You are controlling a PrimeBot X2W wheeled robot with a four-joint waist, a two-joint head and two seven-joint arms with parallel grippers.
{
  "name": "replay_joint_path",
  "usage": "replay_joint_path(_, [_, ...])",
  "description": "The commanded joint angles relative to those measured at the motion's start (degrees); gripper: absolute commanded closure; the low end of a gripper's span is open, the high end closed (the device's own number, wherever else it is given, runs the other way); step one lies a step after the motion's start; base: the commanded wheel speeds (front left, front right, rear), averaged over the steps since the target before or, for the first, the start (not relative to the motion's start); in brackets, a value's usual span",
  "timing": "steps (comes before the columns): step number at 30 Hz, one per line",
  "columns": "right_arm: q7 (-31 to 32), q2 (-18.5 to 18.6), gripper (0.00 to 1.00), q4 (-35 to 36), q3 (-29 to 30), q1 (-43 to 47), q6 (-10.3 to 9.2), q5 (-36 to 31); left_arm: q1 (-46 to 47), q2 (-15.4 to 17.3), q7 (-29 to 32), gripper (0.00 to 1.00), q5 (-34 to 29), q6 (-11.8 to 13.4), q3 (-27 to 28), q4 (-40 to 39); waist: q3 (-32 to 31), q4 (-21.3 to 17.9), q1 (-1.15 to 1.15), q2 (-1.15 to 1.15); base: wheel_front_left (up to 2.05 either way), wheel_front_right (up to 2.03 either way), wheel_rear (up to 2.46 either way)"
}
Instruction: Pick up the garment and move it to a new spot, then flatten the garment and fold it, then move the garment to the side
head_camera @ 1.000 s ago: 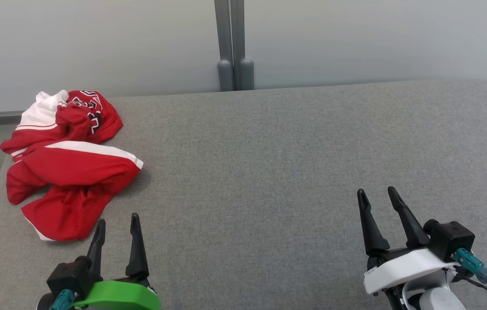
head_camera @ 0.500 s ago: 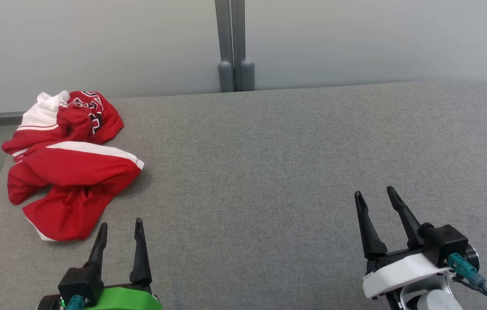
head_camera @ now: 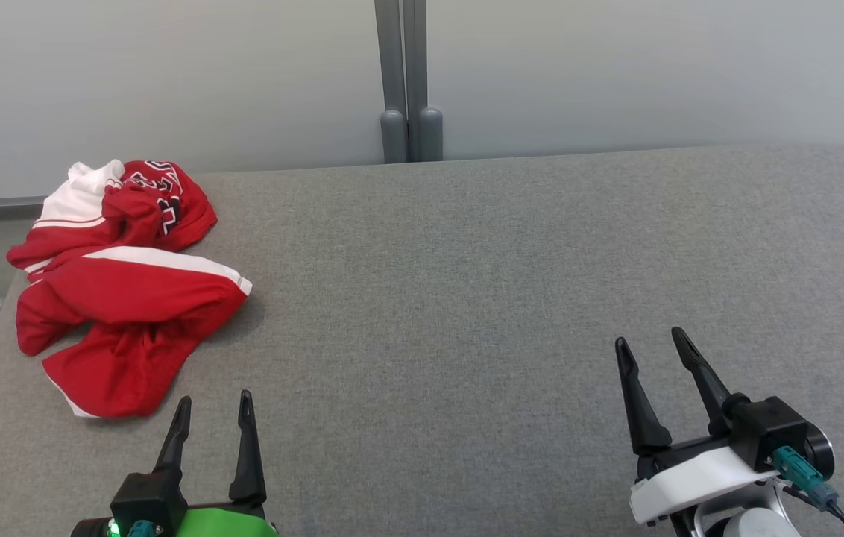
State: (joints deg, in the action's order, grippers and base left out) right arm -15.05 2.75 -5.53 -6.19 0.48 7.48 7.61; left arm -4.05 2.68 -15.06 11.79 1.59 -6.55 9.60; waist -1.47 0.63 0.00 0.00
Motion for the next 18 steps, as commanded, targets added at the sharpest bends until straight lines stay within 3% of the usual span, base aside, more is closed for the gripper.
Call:
replay_joint_path(1, [-0.20, 0.24, 0.00, -0.03, 0.14, 0.57, 0.02, 0.13, -0.60, 0.38, -0.18, 0.00, 0.03, 0.15, 0.19, 0.08, 0.00, 0.01, 0.00, 0.00, 0.00, 0.00, 0.00])
replay_joint_path(18, [-0.19, 0.23, 0.00, -0.21, 0.49, 0.38, 0.02, 0.32, -0.43, 0.38, -0.18, 0.00, -0.23, 0.20, 0.41, 0.56, 0.11, 0.02, 0.00, 0.00, 0.00, 0.00, 0.00])
